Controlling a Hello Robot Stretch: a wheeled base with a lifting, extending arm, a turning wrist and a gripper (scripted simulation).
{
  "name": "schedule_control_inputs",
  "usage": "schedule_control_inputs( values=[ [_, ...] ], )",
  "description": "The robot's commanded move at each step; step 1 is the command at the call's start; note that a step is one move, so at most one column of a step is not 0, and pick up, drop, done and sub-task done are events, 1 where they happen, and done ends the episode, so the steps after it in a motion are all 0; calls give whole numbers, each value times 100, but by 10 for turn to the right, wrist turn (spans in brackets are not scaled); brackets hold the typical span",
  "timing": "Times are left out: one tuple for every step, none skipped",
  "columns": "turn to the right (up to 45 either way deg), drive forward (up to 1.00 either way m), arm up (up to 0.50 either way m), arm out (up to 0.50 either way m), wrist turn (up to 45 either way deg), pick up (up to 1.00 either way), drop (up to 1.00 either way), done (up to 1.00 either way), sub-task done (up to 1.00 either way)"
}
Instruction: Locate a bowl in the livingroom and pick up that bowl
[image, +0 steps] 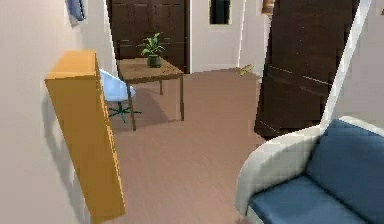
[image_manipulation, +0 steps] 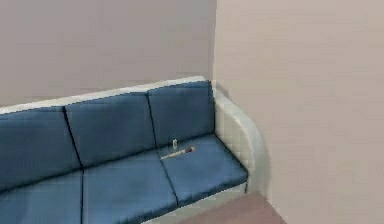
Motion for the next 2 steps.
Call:
schedule_control_inputs(
  values=[
    [0,100,0,0,0,0,0,0,0],
    [30,0,0,0,0,0,0,0,0]
  ],
)
